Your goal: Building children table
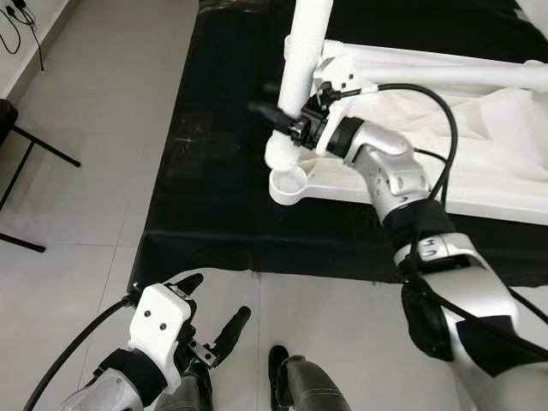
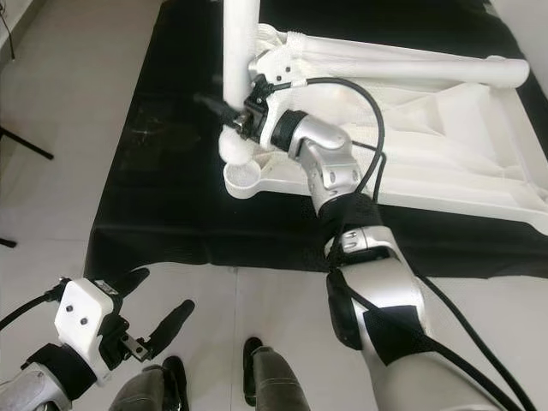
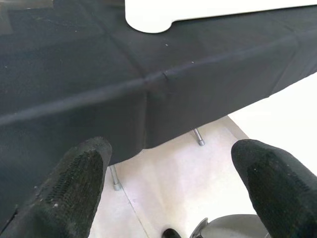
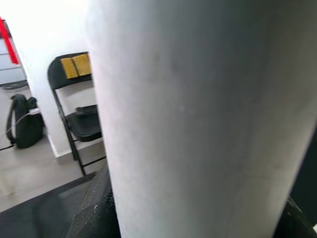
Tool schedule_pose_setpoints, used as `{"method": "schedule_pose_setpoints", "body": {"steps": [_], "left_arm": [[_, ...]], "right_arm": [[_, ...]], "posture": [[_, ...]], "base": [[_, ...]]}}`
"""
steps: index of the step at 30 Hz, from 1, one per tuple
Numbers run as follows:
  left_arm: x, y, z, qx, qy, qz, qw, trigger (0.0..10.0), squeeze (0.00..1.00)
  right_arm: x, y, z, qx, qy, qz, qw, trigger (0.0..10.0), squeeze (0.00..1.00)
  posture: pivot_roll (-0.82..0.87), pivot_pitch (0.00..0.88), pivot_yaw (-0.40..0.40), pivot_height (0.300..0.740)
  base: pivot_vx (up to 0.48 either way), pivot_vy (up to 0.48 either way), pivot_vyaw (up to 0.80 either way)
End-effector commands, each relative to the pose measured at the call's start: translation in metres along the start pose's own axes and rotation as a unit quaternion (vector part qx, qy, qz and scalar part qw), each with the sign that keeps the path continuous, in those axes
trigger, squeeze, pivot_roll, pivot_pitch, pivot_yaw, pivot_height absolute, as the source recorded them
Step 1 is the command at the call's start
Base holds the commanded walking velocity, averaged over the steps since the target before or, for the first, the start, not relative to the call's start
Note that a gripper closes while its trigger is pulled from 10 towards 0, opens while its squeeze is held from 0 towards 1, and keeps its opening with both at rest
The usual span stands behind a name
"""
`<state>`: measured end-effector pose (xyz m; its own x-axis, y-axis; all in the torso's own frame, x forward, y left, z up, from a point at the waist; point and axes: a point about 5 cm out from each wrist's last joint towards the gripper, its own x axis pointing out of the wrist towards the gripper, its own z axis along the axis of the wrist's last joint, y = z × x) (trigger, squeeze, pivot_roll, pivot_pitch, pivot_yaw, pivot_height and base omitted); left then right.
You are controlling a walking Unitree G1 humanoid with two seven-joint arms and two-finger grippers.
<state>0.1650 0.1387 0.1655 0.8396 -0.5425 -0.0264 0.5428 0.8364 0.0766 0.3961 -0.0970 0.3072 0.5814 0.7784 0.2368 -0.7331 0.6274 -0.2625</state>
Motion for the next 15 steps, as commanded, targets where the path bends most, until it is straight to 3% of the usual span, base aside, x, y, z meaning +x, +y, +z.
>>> {"method": "schedule_pose_setpoints", "body": {"steps": [1, 3, 7, 8, 9, 11, 15], "left_arm": [[-0.001, -0.003, -0.006, -0.009, 0.011, -0.003, 1.0, 10.0, 0.0], [-0.001, -0.003, -0.006, -0.009, 0.011, -0.003, 1.0, 10.0, 0.0], [-0.001, -0.003, -0.007, -0.009, 0.012, -0.004, 1.0, 10.0, 0.0], [-0.001, -0.003, -0.007, -0.01, 0.012, -0.004, 1.0, 10.0, 0.0], [-0.001, -0.003, -0.007, -0.01, 0.012, -0.004, 1.0, 10.0, 0.0], [-0.001, -0.002, -0.007, -0.011, 0.012, -0.005, 1.0, 10.0, 0.0], [-0.001, -0.002, -0.008, -0.012, 0.012, -0.005, 1.0, 10.0, 0.0]], "right_arm": [[-0.007, 0.0, -0.023, 0.014, 0.05, -0.006, 0.999, 10.0, 0.0], [-0.007, 0.0, -0.023, 0.014, 0.05, -0.006, 0.999, 10.0, 0.0], [-0.013, 0.009, -0.021, 0.014, 0.036, 0.065, 0.997, 10.0, 0.0], [-0.017, 0.015, -0.021, 0.007, 0.028, 0.11, 0.993, 10.0, 0.0], [-0.017, 0.015, -0.021, 0.007, 0.028, 0.11, 0.993, 10.0, 0.0], [-0.023, 0.032, -0.023, -0.023, 0.032, 0.187, 0.982, 10.0, 0.0], [-0.024, 0.041, -0.027, -0.045, 0.04, 0.219, 0.974, 10.0, 0.0]], "posture": [[-0.18, 0.319, -0.098, 0.74], [-0.18, 0.319, -0.098, 0.74], [-0.18, 0.319, -0.098, 0.74], [-0.18, 0.318, -0.098, 0.74], [-0.18, 0.318, -0.098, 0.74], [-0.19, 0.314, -0.094, 0.74], [-0.19, 0.31, -0.094, 0.74]], "base": [[0.0, 0.0, 0.0], [0.0, 0.0, 0.0], [0.0, 0.0, 0.0], [0.0, 0.0, 0.0], [0.0, 0.0, 0.0], [0.0, 0.0, 0.0], [0.0, 0.0, 0.0]]}}
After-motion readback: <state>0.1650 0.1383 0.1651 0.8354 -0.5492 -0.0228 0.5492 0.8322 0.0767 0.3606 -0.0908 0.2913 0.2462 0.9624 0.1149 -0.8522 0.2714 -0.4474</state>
